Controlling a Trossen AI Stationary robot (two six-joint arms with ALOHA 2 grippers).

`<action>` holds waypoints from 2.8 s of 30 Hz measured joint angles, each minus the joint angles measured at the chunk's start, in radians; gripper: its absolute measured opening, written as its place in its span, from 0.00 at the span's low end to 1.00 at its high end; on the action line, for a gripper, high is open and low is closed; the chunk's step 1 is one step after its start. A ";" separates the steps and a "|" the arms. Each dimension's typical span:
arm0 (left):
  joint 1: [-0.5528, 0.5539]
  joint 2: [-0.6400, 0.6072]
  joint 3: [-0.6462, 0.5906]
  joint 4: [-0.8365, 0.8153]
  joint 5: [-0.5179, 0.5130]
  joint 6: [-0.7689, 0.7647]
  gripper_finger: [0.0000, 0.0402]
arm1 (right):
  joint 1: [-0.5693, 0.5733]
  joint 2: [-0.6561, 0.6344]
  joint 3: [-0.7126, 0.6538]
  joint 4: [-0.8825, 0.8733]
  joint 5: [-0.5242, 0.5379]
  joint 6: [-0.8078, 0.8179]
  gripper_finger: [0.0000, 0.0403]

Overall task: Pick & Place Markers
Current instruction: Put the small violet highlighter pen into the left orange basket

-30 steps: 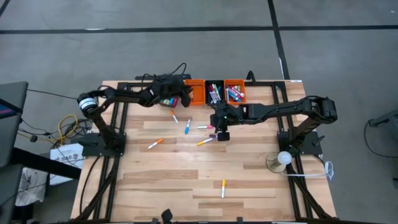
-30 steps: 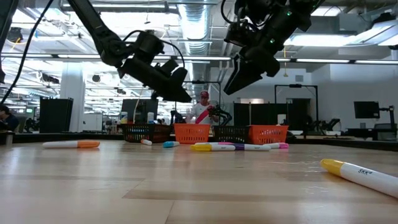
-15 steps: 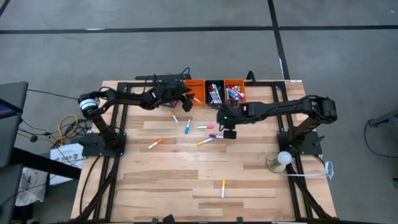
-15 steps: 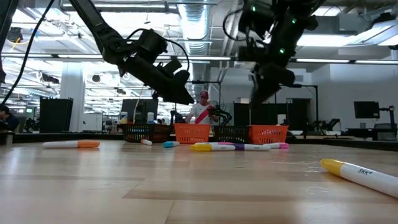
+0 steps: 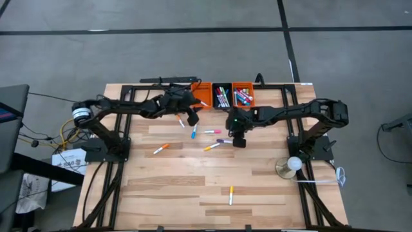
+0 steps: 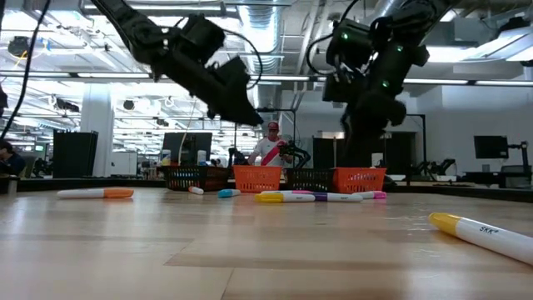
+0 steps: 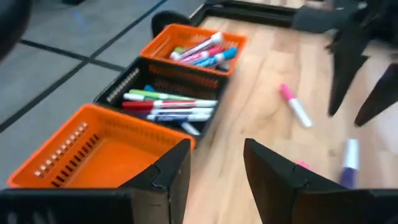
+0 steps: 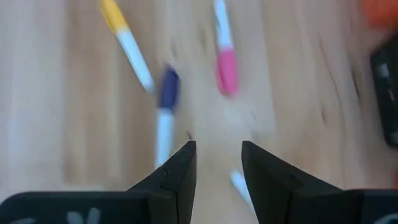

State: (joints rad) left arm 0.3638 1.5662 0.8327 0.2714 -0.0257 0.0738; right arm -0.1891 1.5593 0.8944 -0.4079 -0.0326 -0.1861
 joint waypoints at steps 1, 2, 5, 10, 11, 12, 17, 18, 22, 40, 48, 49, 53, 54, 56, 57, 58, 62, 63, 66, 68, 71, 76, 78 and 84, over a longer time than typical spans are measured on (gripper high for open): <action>-0.010 -0.016 0.000 -0.014 0.000 -0.001 0.36 | 0.004 0.000 0.000 0.030 -0.016 0.014 0.29; -0.021 -0.030 -0.002 -0.012 0.000 -0.002 0.36 | 0.011 0.000 0.000 0.049 -0.024 0.039 0.29; -0.053 -0.074 -0.027 -0.017 -0.003 -0.003 0.36 | 0.036 0.024 0.000 0.075 -0.024 0.081 0.29; -0.069 -0.141 -0.073 -0.014 -0.007 -0.003 0.36 | 0.071 0.106 -0.001 0.059 -0.021 0.001 0.29; -0.068 -0.153 -0.083 -0.015 -0.014 -0.003 0.36 | 0.074 0.129 -0.001 0.067 -0.021 -0.018 0.29; -0.067 -0.165 -0.090 -0.020 -0.019 -0.003 0.36 | 0.074 0.151 -0.001 0.068 -0.020 -0.036 0.29; -0.067 -0.195 -0.118 -0.005 -0.046 -0.003 0.36 | 0.060 0.219 0.020 0.048 0.006 -0.076 0.29; -0.067 -0.198 -0.123 0.000 -0.050 -0.003 0.36 | 0.056 0.231 0.032 0.037 0.005 -0.076 0.29; -0.066 -0.203 -0.129 -0.001 -0.061 -0.001 0.36 | 0.041 0.242 0.049 0.018 -0.047 -0.077 0.29; -0.067 -0.202 -0.129 0.002 -0.060 -0.001 0.36 | 0.005 0.238 0.050 -0.009 -0.085 -0.084 0.05; -0.067 -0.202 -0.129 0.002 -0.060 -0.001 0.36 | 0.013 0.166 0.039 -0.058 -0.063 -0.132 0.07; -0.067 -0.202 -0.129 0.002 -0.060 0.000 0.36 | 0.016 0.147 0.041 -0.049 -0.060 -0.141 0.06; -0.067 -0.202 -0.128 0.004 -0.060 0.000 0.36 | 0.026 0.061 0.043 0.010 -0.066 -0.155 0.04; -0.067 -0.202 -0.128 0.005 -0.053 0.000 0.36 | 0.030 0.044 0.043 0.036 -0.066 -0.154 0.05; -0.066 -0.202 -0.128 0.006 -0.015 0.002 0.36 | 0.044 0.011 0.044 0.107 -0.066 -0.141 0.07; -0.066 -0.202 -0.128 0.006 0.017 0.011 0.36 | 0.053 -0.001 0.046 0.141 -0.066 -0.137 0.08; -0.068 -0.202 -0.128 0.006 0.060 0.027 0.36 | 0.063 -0.011 0.046 0.164 -0.066 -0.136 0.09; -0.092 -0.201 -0.128 0.016 0.281 0.115 0.36 | 0.109 -0.029 0.046 0.261 -0.071 -0.137 0.09; -0.101 -0.201 -0.128 0.024 0.326 0.138 0.36 | 0.121 -0.032 0.046 0.284 -0.072 -0.137 0.08; -0.144 -0.201 -0.127 0.065 0.377 0.185 0.36 | 0.149 -0.034 0.046 0.334 -0.072 -0.139 0.05; -0.172 -0.201 -0.127 0.092 0.378 0.206 0.36 | 0.163 -0.037 0.046 0.351 -0.072 -0.149 0.05; -0.201 -0.201 -0.127 0.109 0.378 0.233 0.36 | 0.183 -0.037 0.046 0.380 -0.072 -0.155 0.08; -0.214 -0.201 -0.127 0.114 0.378 0.237 0.36 | 0.208 -0.041 0.046 0.423 -0.072 -0.164 0.09; -0.214 -0.201 -0.127 0.114 0.378 0.237 0.36 | 0.216 -0.041 0.046 0.445 -0.072 -0.165 0.07; -0.217 -0.176 -0.128 0.112 0.378 0.243 0.36 | 0.229 -0.041 0.046 0.537 -0.072 -0.189 0.07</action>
State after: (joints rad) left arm 0.1471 1.3903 0.7049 0.3830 0.3522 0.3166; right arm 0.0401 1.5181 0.9401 0.1290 -0.1051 -0.3752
